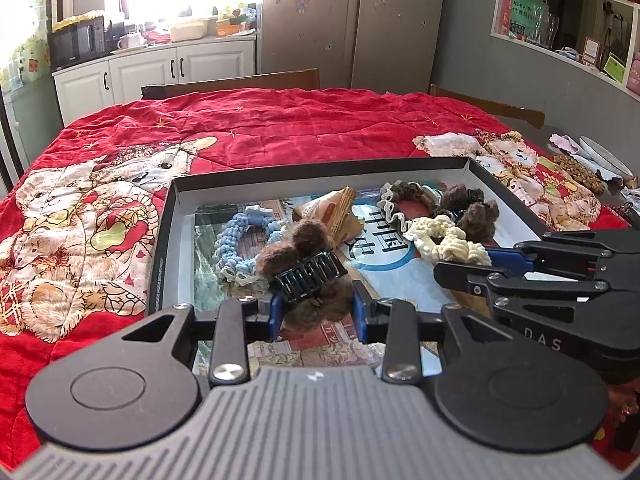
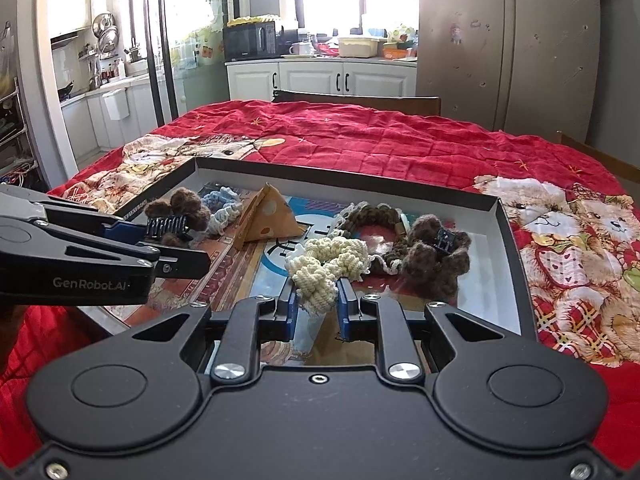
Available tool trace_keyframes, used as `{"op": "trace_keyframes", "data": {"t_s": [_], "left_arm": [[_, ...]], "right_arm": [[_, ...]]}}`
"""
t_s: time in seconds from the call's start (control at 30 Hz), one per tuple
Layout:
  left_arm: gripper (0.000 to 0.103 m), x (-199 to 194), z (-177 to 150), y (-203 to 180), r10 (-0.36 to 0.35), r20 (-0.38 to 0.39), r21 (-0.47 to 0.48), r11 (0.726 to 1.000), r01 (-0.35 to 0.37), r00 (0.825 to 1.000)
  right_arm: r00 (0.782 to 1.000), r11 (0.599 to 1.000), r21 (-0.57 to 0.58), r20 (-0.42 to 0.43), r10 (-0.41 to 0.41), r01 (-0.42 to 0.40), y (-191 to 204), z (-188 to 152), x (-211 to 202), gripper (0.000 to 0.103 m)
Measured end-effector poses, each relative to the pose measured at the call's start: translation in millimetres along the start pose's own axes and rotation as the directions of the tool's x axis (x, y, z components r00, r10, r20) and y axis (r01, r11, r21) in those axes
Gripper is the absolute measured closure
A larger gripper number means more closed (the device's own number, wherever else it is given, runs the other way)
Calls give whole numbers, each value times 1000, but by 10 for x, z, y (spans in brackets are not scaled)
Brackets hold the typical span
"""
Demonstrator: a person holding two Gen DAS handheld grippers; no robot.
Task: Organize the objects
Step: 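Lower both held items down into the black box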
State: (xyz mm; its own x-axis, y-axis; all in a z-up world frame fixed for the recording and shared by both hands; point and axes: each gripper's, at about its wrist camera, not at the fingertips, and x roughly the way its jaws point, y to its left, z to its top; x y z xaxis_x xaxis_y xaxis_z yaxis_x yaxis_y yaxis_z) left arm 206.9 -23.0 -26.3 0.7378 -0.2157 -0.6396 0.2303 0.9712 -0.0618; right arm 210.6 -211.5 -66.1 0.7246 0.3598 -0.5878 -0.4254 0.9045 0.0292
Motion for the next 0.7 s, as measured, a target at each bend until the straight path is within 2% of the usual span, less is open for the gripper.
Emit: {"op": "trace_keyframes", "data": {"t_s": [0.7], "left_arm": [[62, 137, -23, -15, 3, -53, 22, 1000, -1, 999]], "right_arm": [[999, 1000, -20, -44, 17, -17, 18, -43, 122, 83]]}}
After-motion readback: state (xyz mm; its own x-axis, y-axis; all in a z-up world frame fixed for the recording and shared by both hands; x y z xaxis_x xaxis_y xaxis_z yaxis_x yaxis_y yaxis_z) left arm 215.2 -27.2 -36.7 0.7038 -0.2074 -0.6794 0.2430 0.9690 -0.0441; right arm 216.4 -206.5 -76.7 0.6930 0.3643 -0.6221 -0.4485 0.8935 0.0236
